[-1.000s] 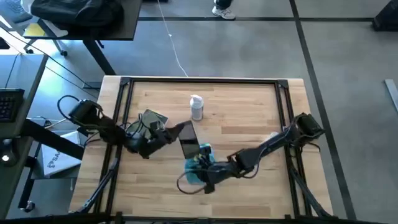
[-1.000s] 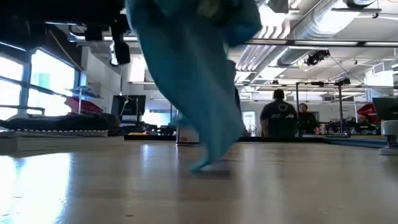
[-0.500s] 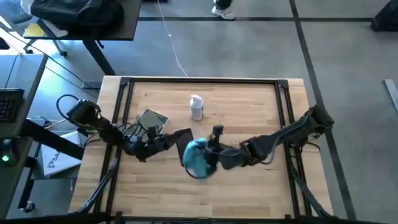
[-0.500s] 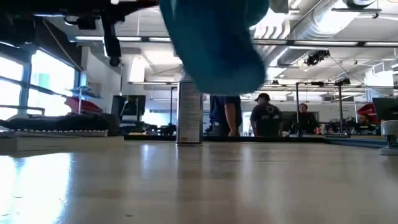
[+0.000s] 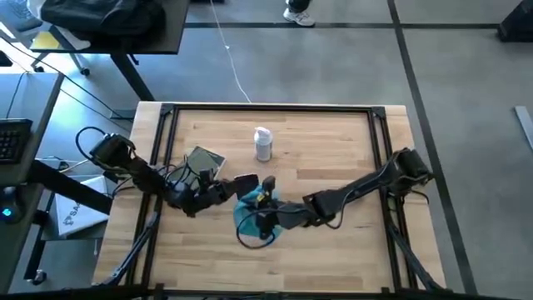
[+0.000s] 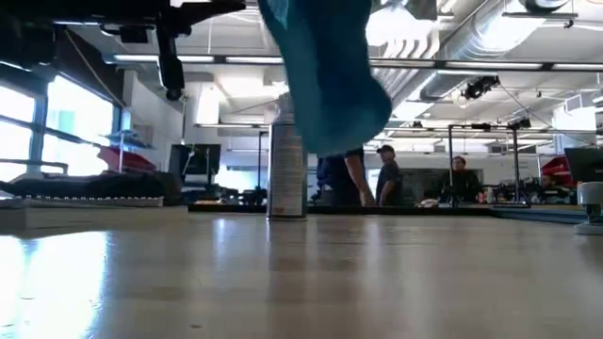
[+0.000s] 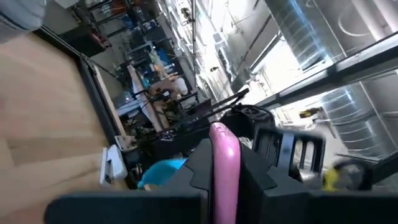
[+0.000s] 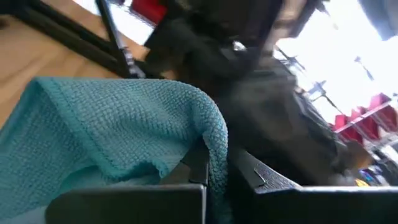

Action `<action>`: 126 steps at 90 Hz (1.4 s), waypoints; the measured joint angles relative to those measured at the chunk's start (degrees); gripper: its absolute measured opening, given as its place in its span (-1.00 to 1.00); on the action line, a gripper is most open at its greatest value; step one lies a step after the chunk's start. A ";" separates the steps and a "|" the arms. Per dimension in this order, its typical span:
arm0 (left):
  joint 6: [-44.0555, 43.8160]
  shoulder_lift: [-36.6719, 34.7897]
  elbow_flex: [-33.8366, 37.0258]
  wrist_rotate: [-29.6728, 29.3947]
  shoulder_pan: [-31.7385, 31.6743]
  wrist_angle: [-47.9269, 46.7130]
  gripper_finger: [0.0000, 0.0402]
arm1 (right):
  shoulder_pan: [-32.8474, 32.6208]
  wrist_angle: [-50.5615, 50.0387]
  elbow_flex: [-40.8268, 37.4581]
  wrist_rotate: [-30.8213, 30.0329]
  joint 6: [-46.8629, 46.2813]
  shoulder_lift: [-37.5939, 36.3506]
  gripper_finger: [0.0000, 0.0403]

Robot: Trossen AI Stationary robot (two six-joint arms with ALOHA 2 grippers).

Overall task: Apply microfiber cloth
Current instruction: Wipe the cellphone with the microfiber towel

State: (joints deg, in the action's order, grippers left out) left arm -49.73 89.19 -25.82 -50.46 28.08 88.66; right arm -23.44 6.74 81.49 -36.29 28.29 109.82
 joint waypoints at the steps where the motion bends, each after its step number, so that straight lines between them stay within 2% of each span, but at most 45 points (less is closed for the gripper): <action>1: 0.18 -0.14 0.00 0.00 0.00 0.03 -0.94 | -0.24 0.01 0.00 -0.10 0.03 0.14 -1.00; 13: 2.75 -2.47 0.02 1.31 0.02 -0.04 -0.94 | -3.31 -0.33 -0.03 -1.69 1.16 1.08 -1.00; 24: 6.19 -4.23 0.00 1.05 0.39 0.68 -0.94 | -6.19 1.20 -0.13 -9.48 7.79 1.21 -1.00; 40: 4.17 -4.56 -0.17 1.44 0.77 -2.43 -0.94 | -9.60 8.72 -0.37 -21.31 31.31 1.44 -1.00; 56: -3.30 -4.38 -0.17 1.73 1.16 -12.24 -0.94 | -8.58 20.73 -0.37 -29.60 55.59 1.42 -1.00; 64: -6.86 -4.35 -0.17 1.73 1.27 -15.74 -0.94 | -7.13 24.56 -0.35 -29.14 63.83 1.31 -1.00; 73: -7.43 -4.28 -0.17 3.10 1.56 -16.26 -0.94 | -4.81 24.17 -0.35 -26.46 67.50 1.29 -1.00; 94: -6.50 -4.37 -0.14 5.01 1.97 -14.93 -0.94 | -1.95 15.44 -0.24 -18.88 62.50 1.38 -1.00; 126: -0.48 -7.47 0.00 5.09 0.33 -13.75 -0.94 | -4.97 15.14 -0.03 -15.78 61.93 7.02 -1.00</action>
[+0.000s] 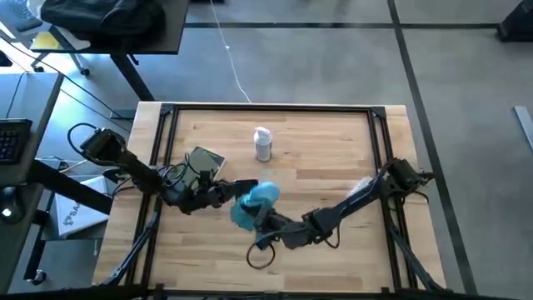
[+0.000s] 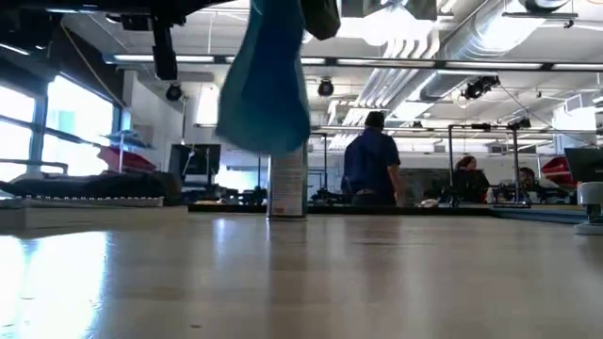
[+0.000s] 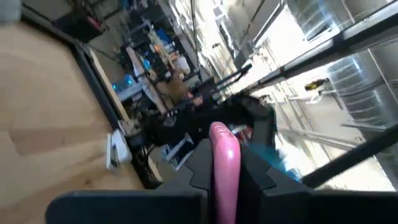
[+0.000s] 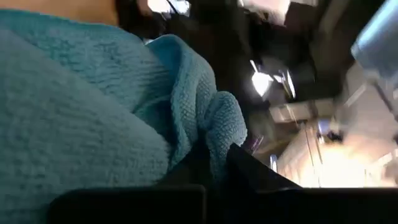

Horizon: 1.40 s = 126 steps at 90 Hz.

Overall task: Apply microfiber cloth
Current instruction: Wipe the cellphone with the microfiber towel

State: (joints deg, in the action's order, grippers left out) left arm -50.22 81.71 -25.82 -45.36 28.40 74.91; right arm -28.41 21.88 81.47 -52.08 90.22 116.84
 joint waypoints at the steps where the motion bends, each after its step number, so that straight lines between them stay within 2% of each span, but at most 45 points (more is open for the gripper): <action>1: 0.19 -0.15 0.00 0.20 -0.05 -0.01 -0.94 | -0.17 -0.01 -0.01 0.07 -0.03 0.11 -1.00; 20: 5.67 -4.97 0.00 3.51 -0.56 -0.03 -0.94 | -3.01 1.31 -0.10 0.87 -5.96 0.61 -1.00; 34: 7.35 -8.22 -0.40 2.46 1.57 -0.29 -0.94 | -4.59 8.33 -0.47 1.09 -2.22 1.02 -1.00; 48: 8.80 -7.73 -0.39 -4.68 5.25 -1.75 -0.94 | -4.44 17.97 -0.48 2.71 8.64 0.26 -1.00; 61: 7.18 -5.19 -0.08 -15.90 9.76 -6.98 -0.94 | -2.62 20.37 -0.21 8.20 10.65 -3.25 -1.00; 69: 3.00 -3.63 -0.22 -20.60 11.38 -8.49 -0.94 | -1.88 19.72 -0.23 12.65 8.85 -4.26 -1.00; 83: -1.07 -1.19 -1.25 -21.37 13.63 -8.12 -0.94 | 1.42 16.26 -0.21 17.32 10.93 -4.82 -1.00; 96: -0.20 0.83 -3.52 -23.99 15.73 -8.60 -0.94 | 4.73 9.03 -0.28 23.88 6.85 -4.37 -1.00; 110: 7.66 0.61 -4.52 -29.85 17.57 -2.71 -0.94 | 5.30 0.62 -0.20 29.66 -1.37 -4.44 -1.00; 126: 22.80 0.08 -4.52 -29.71 17.77 10.47 -0.94 | 3.98 -2.08 -0.19 35.11 -5.57 -4.29 -1.00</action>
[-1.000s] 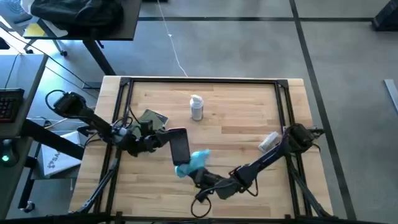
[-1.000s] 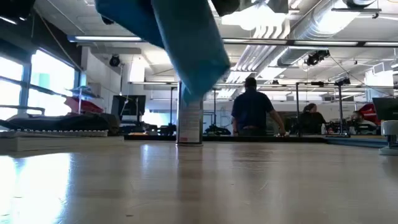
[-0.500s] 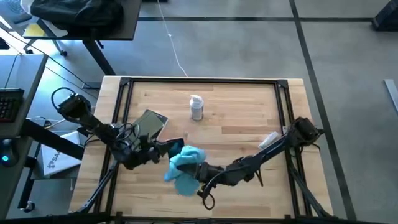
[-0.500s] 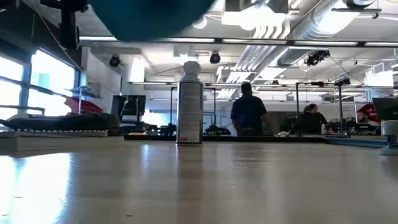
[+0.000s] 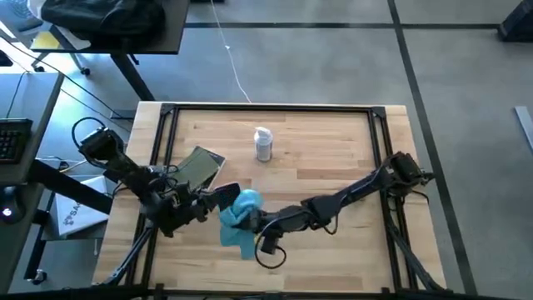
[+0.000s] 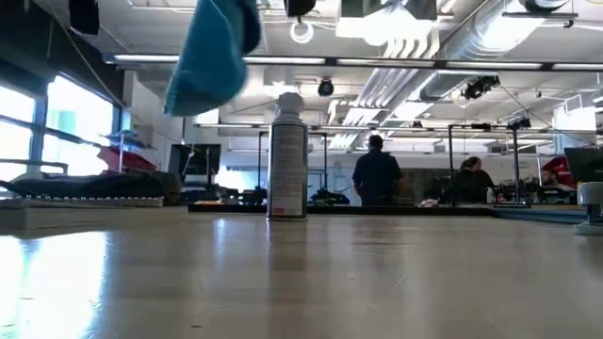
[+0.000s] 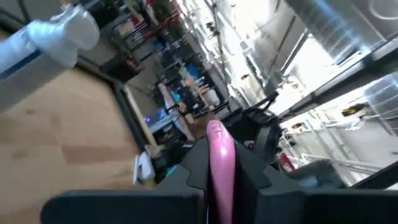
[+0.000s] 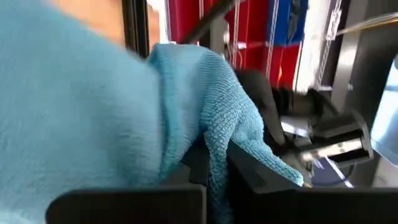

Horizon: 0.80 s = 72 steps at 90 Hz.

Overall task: Apply microfiber cloth
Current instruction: Wipe the cellphone with the microfiber towel

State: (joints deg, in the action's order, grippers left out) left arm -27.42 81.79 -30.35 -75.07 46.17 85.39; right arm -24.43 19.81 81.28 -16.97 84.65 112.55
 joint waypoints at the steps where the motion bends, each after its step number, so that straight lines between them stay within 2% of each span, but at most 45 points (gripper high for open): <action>1: 0.75 -0.02 0.00 -0.02 0.02 0.55 -0.94 | -0.13 -0.09 0.00 0.04 0.02 0.05 -1.00; 14: 5.94 -0.10 -0.04 0.45 0.03 2.74 -0.94 | -3.00 -0.35 -0.04 0.06 0.72 0.26 -1.00; 25: 6.02 -0.10 -0.04 1.09 0.03 1.96 -0.94 | -5.13 4.73 -0.07 -2.05 2.54 0.26 -1.00; 51: 9.34 -0.96 -0.04 2.98 0.05 1.60 -0.94 | -3.40 21.84 -0.07 -14.62 3.01 -0.18 -1.00; 72: 11.45 -1.19 -0.04 4.16 0.16 -1.92 -0.94 | -0.68 22.65 -0.04 -13.02 -0.77 -5.18 -1.00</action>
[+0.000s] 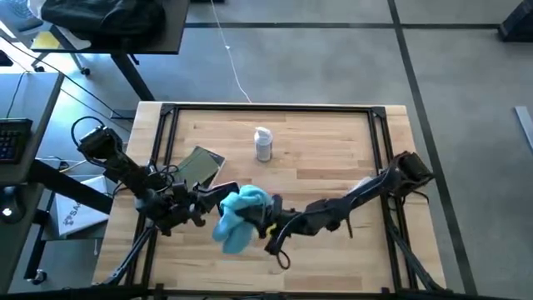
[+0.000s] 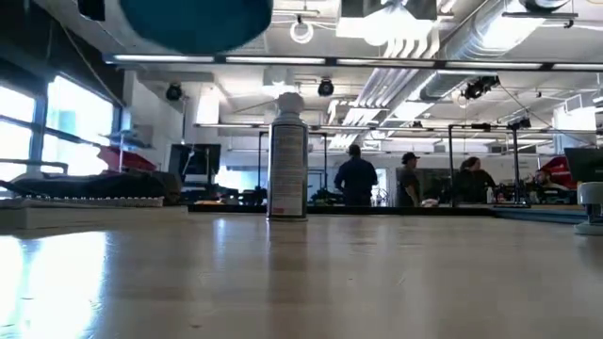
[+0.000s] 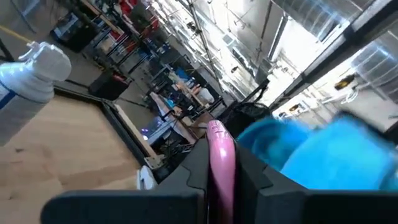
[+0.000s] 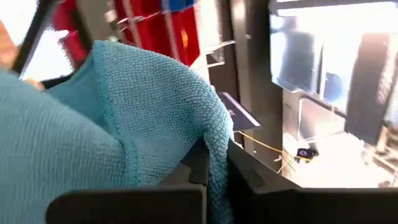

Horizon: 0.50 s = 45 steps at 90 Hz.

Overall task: Apply microfiber cloth
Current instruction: Wipe the cellphone with the microfiber towel

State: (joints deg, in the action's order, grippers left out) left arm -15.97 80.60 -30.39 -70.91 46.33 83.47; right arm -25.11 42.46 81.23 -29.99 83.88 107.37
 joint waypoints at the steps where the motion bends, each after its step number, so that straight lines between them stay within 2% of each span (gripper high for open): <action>1: 0.00 0.00 0.00 0.13 0.08 -0.61 -0.94 | 0.10 -0.04 0.00 -0.10 -0.24 -0.17 -1.00; 8: 0.13 0.02 0.02 0.09 0.79 -4.44 -0.94 | 0.77 -1.61 0.00 -1.10 -1.51 -1.31 -1.00; 15: 0.47 0.02 0.02 -0.16 1.02 -5.45 -0.94 | 0.86 -7.57 0.00 -1.26 -3.52 -2.48 -1.00; 30: 1.97 0.02 0.02 -0.27 0.00 -4.86 -0.94 | 0.68 -21.35 0.00 2.68 -13.23 -2.44 -1.00; 45: -0.12 0.07 0.02 -0.30 -1.44 -7.93 -0.94 | 0.46 -23.30 0.00 3.05 -13.30 -0.05 -1.00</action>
State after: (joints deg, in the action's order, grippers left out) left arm -16.09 80.67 -30.37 -71.21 44.89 75.54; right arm -24.65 19.16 81.23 -26.94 70.58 107.32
